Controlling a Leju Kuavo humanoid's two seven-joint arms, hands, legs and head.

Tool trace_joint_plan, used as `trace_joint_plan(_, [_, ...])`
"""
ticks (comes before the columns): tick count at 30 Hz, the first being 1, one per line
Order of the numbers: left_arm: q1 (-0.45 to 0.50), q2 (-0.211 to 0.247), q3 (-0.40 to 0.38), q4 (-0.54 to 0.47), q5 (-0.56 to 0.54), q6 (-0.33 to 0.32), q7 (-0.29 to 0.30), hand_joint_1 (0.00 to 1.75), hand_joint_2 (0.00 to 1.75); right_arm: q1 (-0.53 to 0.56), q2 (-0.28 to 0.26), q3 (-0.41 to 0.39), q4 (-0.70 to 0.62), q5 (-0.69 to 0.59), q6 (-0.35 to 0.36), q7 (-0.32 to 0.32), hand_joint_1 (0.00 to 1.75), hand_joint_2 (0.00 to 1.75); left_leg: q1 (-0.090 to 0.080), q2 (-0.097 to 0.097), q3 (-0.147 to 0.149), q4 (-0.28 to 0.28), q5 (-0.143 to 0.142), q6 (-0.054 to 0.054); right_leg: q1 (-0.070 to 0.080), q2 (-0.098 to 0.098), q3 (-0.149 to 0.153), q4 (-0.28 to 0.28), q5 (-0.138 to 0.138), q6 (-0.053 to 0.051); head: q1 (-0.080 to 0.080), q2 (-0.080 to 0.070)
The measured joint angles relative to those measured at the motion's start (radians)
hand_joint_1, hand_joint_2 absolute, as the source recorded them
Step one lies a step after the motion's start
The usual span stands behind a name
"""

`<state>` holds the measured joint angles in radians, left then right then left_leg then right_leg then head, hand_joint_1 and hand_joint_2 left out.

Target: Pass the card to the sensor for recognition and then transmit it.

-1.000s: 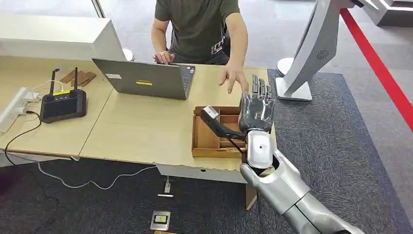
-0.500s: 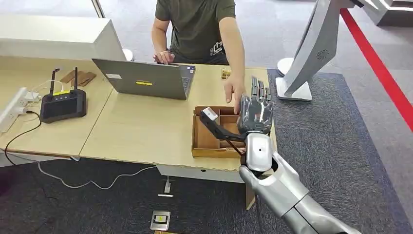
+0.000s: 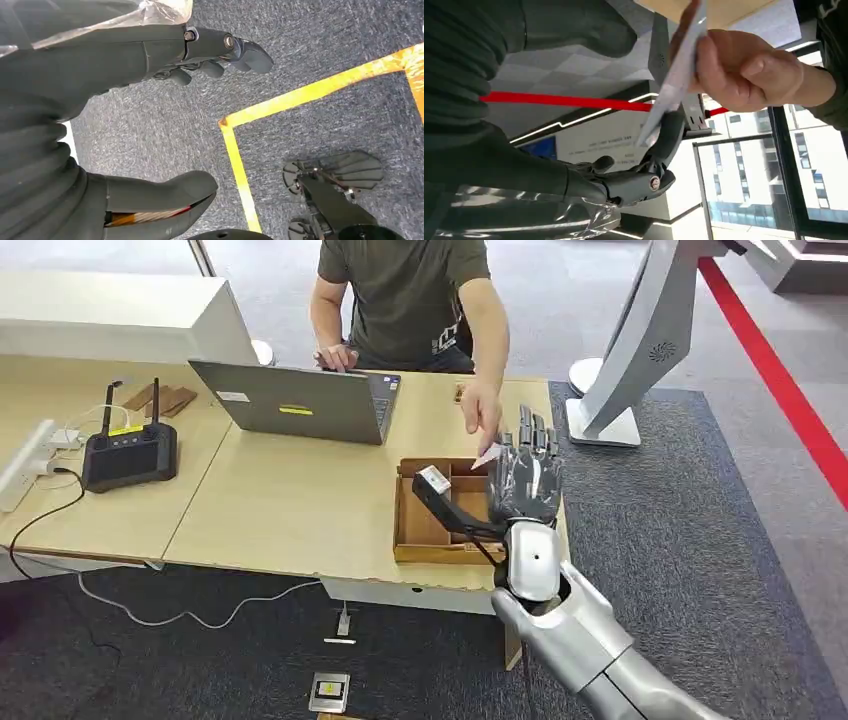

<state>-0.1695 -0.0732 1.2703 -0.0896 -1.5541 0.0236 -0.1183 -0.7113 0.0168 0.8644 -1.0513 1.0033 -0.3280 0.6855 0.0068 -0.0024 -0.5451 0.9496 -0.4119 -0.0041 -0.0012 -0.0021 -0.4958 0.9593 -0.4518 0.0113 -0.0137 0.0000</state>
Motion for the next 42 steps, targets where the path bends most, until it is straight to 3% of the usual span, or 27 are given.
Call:
trace_joint_plan(4, [0.000,0.000,0.000,0.000,0.000,0.003,0.000,0.00,1.75,0.010,0.000,-0.006,-0.001,-0.026,-0.047,-0.021,0.00,1.75,0.000,0.000,0.000,0.000,0.000,0.000,0.000,0.000,0.000,0.000,0.000,0.000,0.000,0.000])
trace_joint_plan(8, [0.002,0.000,0.000,0.000,0.000,0.011,0.000,0.00,1.75,0.032,-0.001,-0.028,-0.026,-0.129,-0.180,-0.105,0.00,1.75,0.000,0.000,0.000,0.000,0.000,0.000,0.000,0.000,0.000,0.000,0.000,0.000,0.000,0.000])
trace_joint_plan(12, [0.006,0.000,0.000,0.000,0.000,0.015,-0.008,0.00,1.75,0.065,-0.008,-0.045,-0.086,-0.169,-0.269,-0.192,0.00,1.75,0.000,0.000,0.000,0.000,0.000,0.000,0.000,0.000,0.000,0.000,0.000,0.000,0.000,0.000])
trace_joint_plan(17, [0.016,0.000,0.000,0.000,0.000,0.024,-0.020,0.00,1.75,0.163,-0.034,-0.052,-0.243,-0.257,-0.303,-0.301,0.00,1.75,0.000,0.000,0.000,0.000,0.000,0.000,0.000,0.000,0.000,0.000,0.000,0.000,0.000,0.000])
trace_joint_plan(23, [0.021,0.000,0.000,0.000,0.000,0.027,-0.025,0.00,1.75,0.269,-0.077,-0.049,-0.413,-0.240,-0.197,-0.313,0.00,1.75,0.000,0.000,0.000,0.000,0.000,0.000,0.000,0.000,-0.001,-0.001,0.000,0.000,0.000,0.000])
trace_joint_plan(26, [0.023,0.001,0.000,0.000,0.000,0.027,-0.030,0.00,1.75,0.318,-0.097,-0.048,-0.484,-0.121,-0.109,-0.300,0.00,1.75,0.000,0.000,0.000,0.000,0.000,0.000,0.000,0.000,-0.001,-0.001,0.000,0.000,0.000,0.000])
trace_joint_plan(29, [0.028,0.006,0.002,-0.001,0.000,0.016,-0.031,0.00,1.75,0.347,-0.116,-0.047,-0.538,0.079,0.014,-0.277,0.00,1.75,0.000,0.000,0.000,0.000,0.000,0.000,0.000,0.000,-0.001,-0.001,0.000,0.000,0.000,0.000])
trace_joint_plan(33, [0.029,0.015,0.010,-0.002,0.000,0.010,-0.031,0.00,1.75,0.365,-0.130,-0.040,-0.567,0.245,0.134,-0.298,0.00,1.75,0.000,0.000,0.000,0.000,0.000,0.000,0.000,0.000,0.000,-0.001,0.000,0.000,0.000,0.000])
trace_joint_plan(42, [0.028,0.016,0.036,-0.002,0.003,0.030,-0.022,0.00,1.75,0.375,-0.122,0.016,-0.503,0.218,0.163,-0.359,0.00,1.75,0.000,0.000,-0.001,0.000,0.000,0.000,0.000,0.000,0.000,-0.001,0.000,0.000,0.000,0.000])
